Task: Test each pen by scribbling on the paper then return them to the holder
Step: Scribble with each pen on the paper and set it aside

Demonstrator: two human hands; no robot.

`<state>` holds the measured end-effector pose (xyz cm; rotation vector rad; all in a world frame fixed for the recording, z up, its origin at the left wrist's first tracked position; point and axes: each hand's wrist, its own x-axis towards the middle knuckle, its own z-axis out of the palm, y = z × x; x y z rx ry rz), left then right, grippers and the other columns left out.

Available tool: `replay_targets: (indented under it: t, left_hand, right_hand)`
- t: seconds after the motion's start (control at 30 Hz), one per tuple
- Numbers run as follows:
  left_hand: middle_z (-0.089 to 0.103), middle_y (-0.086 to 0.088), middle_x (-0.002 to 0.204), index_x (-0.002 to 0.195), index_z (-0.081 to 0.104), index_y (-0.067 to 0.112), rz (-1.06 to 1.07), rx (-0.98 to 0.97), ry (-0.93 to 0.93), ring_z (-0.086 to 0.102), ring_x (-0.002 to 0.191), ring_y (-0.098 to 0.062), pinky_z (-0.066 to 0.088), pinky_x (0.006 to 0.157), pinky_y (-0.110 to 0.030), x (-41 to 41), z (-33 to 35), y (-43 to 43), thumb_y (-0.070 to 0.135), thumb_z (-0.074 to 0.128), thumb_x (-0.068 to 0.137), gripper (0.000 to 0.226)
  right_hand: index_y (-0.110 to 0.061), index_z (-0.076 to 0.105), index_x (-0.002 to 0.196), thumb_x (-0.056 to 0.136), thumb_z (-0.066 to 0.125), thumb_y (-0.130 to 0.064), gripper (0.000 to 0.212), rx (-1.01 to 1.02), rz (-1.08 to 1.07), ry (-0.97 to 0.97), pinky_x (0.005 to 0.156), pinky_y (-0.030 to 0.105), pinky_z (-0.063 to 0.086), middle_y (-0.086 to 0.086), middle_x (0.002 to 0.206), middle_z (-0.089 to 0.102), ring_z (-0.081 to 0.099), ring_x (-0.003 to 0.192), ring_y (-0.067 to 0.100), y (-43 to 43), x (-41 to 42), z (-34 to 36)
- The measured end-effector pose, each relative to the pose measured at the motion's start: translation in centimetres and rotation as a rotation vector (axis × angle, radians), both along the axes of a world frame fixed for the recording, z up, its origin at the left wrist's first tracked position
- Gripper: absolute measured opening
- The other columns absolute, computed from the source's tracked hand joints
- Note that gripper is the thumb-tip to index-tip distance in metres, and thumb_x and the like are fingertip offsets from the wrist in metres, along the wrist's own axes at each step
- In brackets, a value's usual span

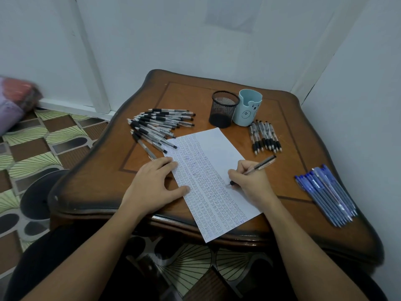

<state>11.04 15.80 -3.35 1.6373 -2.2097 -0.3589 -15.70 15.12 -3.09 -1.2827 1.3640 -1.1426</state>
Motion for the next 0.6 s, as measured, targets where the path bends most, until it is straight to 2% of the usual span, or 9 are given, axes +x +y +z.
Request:
replay_targets:
  t: [0.1,0.33,0.43,0.6]
  left_hand:
    - [0.038,0.009,0.150,0.143,0.046,0.027,-0.001,-0.004,-0.008,0.030,0.138,-0.011,0.020,0.115,-0.035,0.04,-0.01,-0.01,0.087,0.033,0.066,0.098]
    - [0.038,0.009,0.150,0.142,0.046,0.026,-0.005,-0.010,-0.004,0.031,0.138,-0.011,0.020,0.115,-0.035,-0.02,0.07,0.04,0.087,0.033,0.067,0.098]
    - [0.038,0.010,0.150,0.142,0.046,0.027,-0.005,-0.010,-0.010,0.030,0.138,-0.010,0.019,0.114,-0.033,-0.06,0.21,0.16,0.087,0.032,0.066,0.098]
    - [0.040,0.009,0.148,0.141,0.048,0.026,-0.004,-0.021,-0.003,0.032,0.136,-0.010,0.020,0.113,-0.033,-0.13,0.23,0.21,0.086,0.034,0.067,0.096]
  right_hand:
    - [-0.021,0.038,0.050,0.086,0.066,0.003,0.051,-0.002,0.029,-0.009,0.064,0.037,0.046,0.000,0.052,0.033,0.042,0.051,0.011,-0.08,-0.03,-0.25]
    - [-0.016,0.036,0.055,0.084,0.066,0.001,0.046,-0.038,0.051,0.049,0.052,0.027,0.043,0.004,0.056,0.031,0.040,0.051,0.012,-0.05,-0.33,-0.38]
    - [-0.015,0.036,0.055,0.083,0.067,0.000,0.044,-0.038,0.057,0.064,0.054,0.028,0.045,0.005,0.056,0.032,0.042,0.053,0.013,-0.01,-0.29,-0.30]
    - [-0.014,0.032,0.055,0.084,0.061,0.012,0.048,-0.023,0.050,0.022,0.046,0.021,0.043,0.002,0.053,0.027,0.039,0.046,0.009,-0.01,-0.21,0.11]
